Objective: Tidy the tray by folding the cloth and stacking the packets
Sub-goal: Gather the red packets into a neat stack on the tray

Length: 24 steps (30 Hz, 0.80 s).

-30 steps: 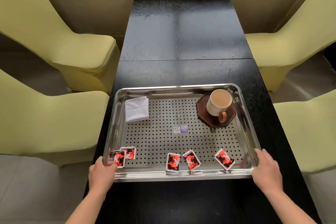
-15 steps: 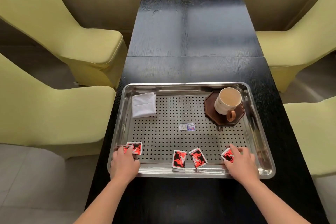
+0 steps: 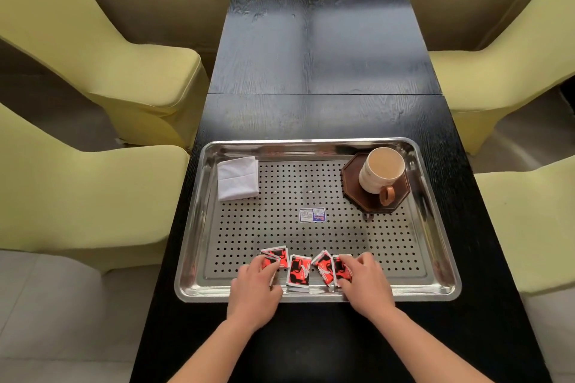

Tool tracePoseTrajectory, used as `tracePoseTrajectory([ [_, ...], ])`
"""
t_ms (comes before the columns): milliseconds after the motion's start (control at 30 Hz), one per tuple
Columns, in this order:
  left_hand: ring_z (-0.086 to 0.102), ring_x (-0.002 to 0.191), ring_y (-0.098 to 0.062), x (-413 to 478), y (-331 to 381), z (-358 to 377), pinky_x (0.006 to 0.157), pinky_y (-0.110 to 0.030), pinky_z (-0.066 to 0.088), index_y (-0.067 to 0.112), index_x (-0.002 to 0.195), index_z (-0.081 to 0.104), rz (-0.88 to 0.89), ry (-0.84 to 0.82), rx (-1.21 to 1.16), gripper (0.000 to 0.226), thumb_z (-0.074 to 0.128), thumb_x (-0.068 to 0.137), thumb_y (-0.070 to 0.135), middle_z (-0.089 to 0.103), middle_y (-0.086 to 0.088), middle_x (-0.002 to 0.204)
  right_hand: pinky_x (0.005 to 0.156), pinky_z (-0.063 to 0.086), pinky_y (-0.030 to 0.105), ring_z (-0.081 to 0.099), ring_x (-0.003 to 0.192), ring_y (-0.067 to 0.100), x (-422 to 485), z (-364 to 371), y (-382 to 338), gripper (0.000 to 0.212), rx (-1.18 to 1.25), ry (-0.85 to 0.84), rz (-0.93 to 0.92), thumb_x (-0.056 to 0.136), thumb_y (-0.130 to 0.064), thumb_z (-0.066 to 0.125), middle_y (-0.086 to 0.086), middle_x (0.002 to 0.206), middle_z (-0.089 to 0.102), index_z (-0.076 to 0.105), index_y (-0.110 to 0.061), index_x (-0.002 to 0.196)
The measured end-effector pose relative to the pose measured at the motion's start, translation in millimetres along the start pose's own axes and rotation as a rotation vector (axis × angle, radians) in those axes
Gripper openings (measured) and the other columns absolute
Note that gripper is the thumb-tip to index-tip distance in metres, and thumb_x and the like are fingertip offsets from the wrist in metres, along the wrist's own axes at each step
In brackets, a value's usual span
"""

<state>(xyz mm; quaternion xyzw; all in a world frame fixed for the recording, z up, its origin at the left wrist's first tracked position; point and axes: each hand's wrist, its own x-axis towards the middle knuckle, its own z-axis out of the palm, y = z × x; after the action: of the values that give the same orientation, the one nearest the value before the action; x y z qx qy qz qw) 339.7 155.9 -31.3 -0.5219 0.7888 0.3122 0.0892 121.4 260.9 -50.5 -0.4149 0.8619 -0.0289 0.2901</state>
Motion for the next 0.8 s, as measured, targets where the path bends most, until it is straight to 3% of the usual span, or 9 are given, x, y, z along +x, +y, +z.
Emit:
tracePoseTrajectory([
  [167, 0.041, 0.121, -0.017, 1.4, -35.5, -15.7, 0.103, -0.036, 0.043, 0.026, 0.141, 0.053, -0.162, 0.183, -0.123, 0.051, 0.057, 0.09, 0.024, 0.051, 0.003, 0.132, 0.089, 0.053, 0.033, 0.054, 0.105, 0.016, 8.2, -7.6, 14.7, 0.046, 0.126, 0.053, 0.081, 0.094, -0.033, 0.063, -0.001, 0.124, 0.049, 0.051, -0.03, 0.138],
  [300, 0.038, 0.123, -0.016, 6.5, -33.6, -14.6, 0.103, -0.033, 0.043, 0.029, 0.147, 0.044, -0.148, 0.066, -0.116, 0.057, 0.056, 0.091, 0.024, 0.046, 0.003, 0.134, 0.092, 0.052, 0.034, 0.053, 0.111, 0.018, 10.9, -2.4, 1.0, 0.047, 0.095, 0.022, 0.103, 0.095, -0.032, 0.059, 0.002, 0.128, 0.05, 0.05, -0.023, 0.14],
  [400, 0.034, 0.125, -0.016, 5.0, -11.9, 0.8, 0.105, -0.032, 0.038, 0.034, 0.145, 0.045, -0.078, -0.025, -0.091, 0.055, 0.054, 0.091, 0.029, 0.043, 0.004, 0.136, 0.088, 0.051, 0.031, 0.052, 0.104, 0.014, 6.1, 8.9, -21.6, 0.046, 0.084, -0.015, 0.032, 0.094, -0.033, 0.059, -0.002, 0.118, 0.048, 0.051, -0.026, 0.138],
  [500, 0.036, 0.121, -0.015, 2.2, 7.6, 13.0, 0.104, -0.032, 0.037, 0.039, 0.142, 0.048, -0.036, -0.039, -0.032, 0.05, 0.052, 0.092, 0.037, 0.041, 0.005, 0.134, 0.089, 0.051, 0.029, 0.051, 0.104, 0.012, 2.6, 17.1, -34.3, 0.055, 0.106, -0.042, -0.016, 0.093, -0.035, 0.061, -0.005, 0.116, 0.046, 0.045, -0.032, 0.145],
  [633, 0.034, 0.132, -0.015, 0.3, 8.8, 14.6, 0.111, -0.035, 0.033, 0.039, 0.134, 0.059, -0.002, -0.066, -0.129, 0.042, 0.055, 0.092, 0.036, 0.039, 0.006, 0.14, 0.086, 0.05, 0.028, 0.054, 0.102, 0.011, 4.0, 13.5, -29.8, 0.051, 0.173, -0.048, -0.042, 0.091, -0.035, 0.064, -0.007, 0.111, 0.049, 0.05, -0.033, 0.14],
  [800, 0.04, 0.124, -0.015, 6.7, -7.0, 7.9, 0.102, -0.028, 0.039, 0.028, 0.145, 0.047, -0.093, 0.025, -0.221, 0.054, 0.058, 0.092, 0.027, 0.045, 0.003, 0.131, 0.085, 0.051, 0.03, 0.057, 0.098, 0.014, 12.7, 3.1, -14.0, 0.035, 0.196, 0.02, 0.051, 0.094, -0.021, 0.059, -0.002, 0.113, 0.056, 0.059, -0.021, 0.129],
])
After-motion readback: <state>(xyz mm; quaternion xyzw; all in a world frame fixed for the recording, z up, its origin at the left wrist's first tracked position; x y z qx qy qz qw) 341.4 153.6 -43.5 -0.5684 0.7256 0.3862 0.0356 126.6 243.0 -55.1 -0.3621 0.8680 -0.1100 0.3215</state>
